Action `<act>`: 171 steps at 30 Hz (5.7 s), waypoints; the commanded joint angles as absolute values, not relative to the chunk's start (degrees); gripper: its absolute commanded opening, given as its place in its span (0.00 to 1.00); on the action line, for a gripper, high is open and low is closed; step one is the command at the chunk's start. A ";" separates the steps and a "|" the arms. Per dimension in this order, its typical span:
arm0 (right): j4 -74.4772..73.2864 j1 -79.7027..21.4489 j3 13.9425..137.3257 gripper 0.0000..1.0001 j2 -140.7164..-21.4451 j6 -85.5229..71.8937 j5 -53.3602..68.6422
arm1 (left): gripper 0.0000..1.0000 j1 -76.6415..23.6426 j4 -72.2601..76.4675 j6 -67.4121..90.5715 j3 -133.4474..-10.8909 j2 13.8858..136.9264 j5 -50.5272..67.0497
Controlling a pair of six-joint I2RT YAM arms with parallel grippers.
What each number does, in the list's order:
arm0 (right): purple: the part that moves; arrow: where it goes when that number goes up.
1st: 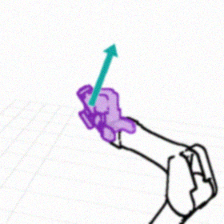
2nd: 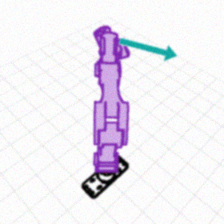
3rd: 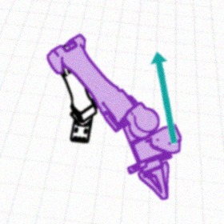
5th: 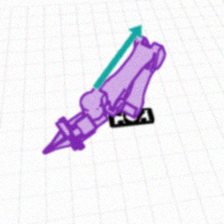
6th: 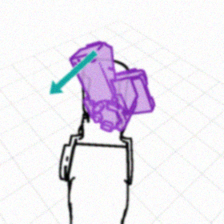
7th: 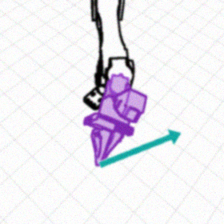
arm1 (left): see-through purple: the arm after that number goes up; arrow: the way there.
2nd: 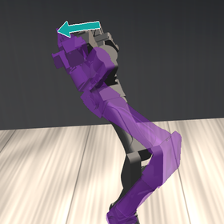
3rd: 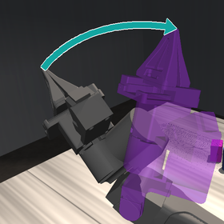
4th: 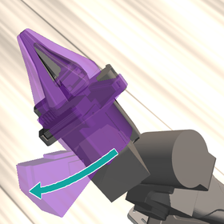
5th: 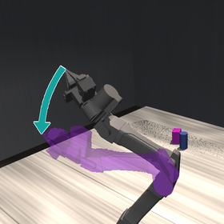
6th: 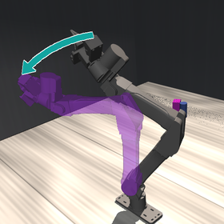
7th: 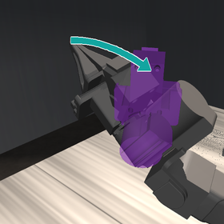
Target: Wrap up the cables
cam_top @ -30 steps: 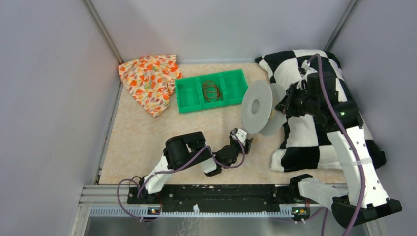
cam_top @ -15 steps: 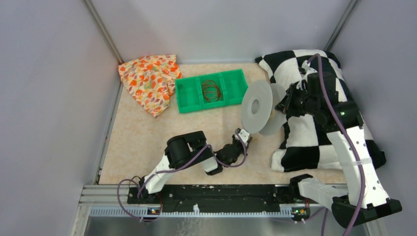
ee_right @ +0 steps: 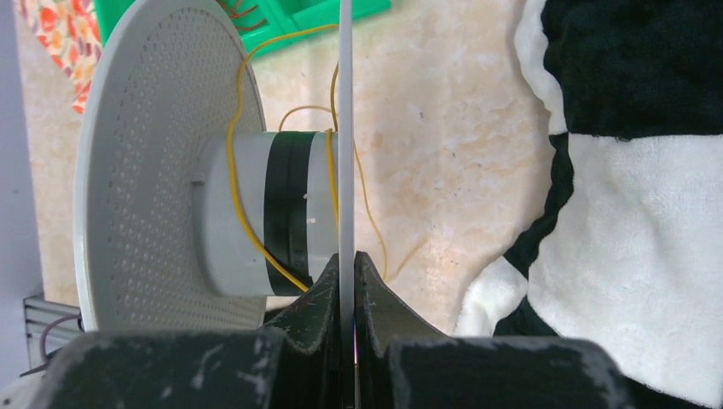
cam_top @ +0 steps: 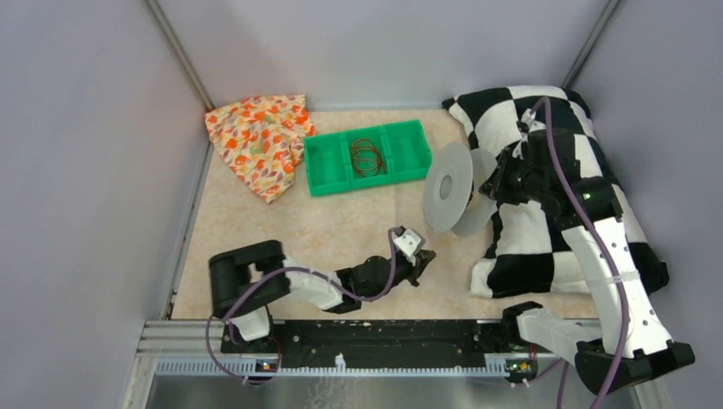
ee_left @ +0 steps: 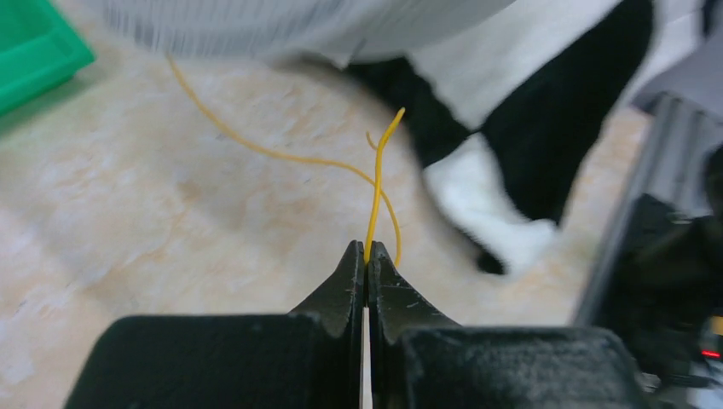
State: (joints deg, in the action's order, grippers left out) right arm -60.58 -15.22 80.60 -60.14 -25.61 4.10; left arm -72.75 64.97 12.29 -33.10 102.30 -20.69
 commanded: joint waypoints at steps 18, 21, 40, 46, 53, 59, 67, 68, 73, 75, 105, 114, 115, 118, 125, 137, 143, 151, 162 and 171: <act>-42.52 -11.80 71.57 0.00 -69.10 -23.62 -5.17 | 0.00 -83.31 -4.79 19.97 -47.33 56.09 9.28; -42.01 -11.87 70.33 0.00 -69.02 -23.51 -3.11 | 0.00 -83.39 -5.56 18.93 -51.48 54.64 9.50; -39.82 -13.20 60.76 0.00 -67.98 -22.22 -2.97 | 0.00 -83.32 15.15 2.74 -69.32 58.25 3.22; -41.19 -14.81 59.28 0.00 -66.25 -22.43 -2.90 | 0.00 -83.23 21.94 -1.08 -75.24 62.90 -5.36; -43.02 -20.33 57.18 0.00 -63.70 -24.94 -3.63 | 0.00 -82.64 28.12 -4.71 -84.92 69.40 -4.56; -43.14 -22.98 57.16 0.00 -62.91 -26.94 -3.13 | 0.00 -81.41 31.69 -5.95 -88.34 73.71 -5.58; -45.57 -27.75 57.62 0.00 -62.31 -28.44 -4.83 | 0.00 -67.79 30.96 -0.22 -92.22 80.18 -3.49; -45.75 -28.11 57.41 0.00 -62.05 -28.70 -4.79 | 0.00 -66.50 30.94 -0.18 -92.93 81.07 -3.55; -46.24 -29.41 56.00 0.00 -59.83 -29.88 -3.74 | 0.00 -60.14 30.44 3.20 -95.62 85.27 -4.46; -47.04 -29.89 55.75 0.00 -59.00 -30.05 -3.82 | 0.00 -57.26 30.19 4.35 -95.80 87.09 -4.94; -61.51 -31.86 59.96 0.00 -49.50 -22.96 5.93 | 0.00 -35.60 22.16 8.96 -115.75 108.61 1.26; -62.39 -31.90 64.24 0.00 -46.71 -22.47 11.54 | 0.00 -34.32 20.65 7.94 -110.52 109.02 1.36; -62.20 -31.90 65.39 0.00 -46.64 -22.57 12.13 | 0.00 -34.26 20.70 7.75 -108.87 108.63 1.06; -62.10 -31.90 70.07 0.00 -46.78 -22.44 13.74 | 0.00 -34.08 20.75 6.38 -103.82 107.05 0.50; -69.26 -31.86 79.92 0.00 -50.01 -18.44 12.54 | 0.00 -30.52 21.75 4.15 -89.88 99.60 -2.95; -70.10 -31.90 92.17 0.00 -53.70 -21.37 8.72 | 0.00 -26.65 21.88 3.40 -71.44 87.37 -4.73; -67.93 -31.89 96.76 0.00 -55.78 -24.19 7.64 | 0.00 -26.08 15.51 2.62 -67.60 83.85 -1.38; -60.29 -31.78 97.60 0.00 -57.97 -28.35 1.80 | 0.00 -27.10 9.86 8.46 -56.03 74.52 4.54; -53.51 -30.70 101.23 0.00 -62.79 -31.21 -7.14 | 0.00 -37.75 1.20 13.29 -45.13 62.51 -3.01; -52.00 -30.39 100.25 0.00 -66.02 -28.46 -15.29 | 0.00 -54.14 -7.59 20.86 -45.02 57.10 -11.78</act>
State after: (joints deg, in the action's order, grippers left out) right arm -58.37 -30.85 99.11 -65.76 -29.47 -9.72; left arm -50.22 -4.12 15.94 -44.97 59.81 -6.81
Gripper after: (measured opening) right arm 0.016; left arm 0.012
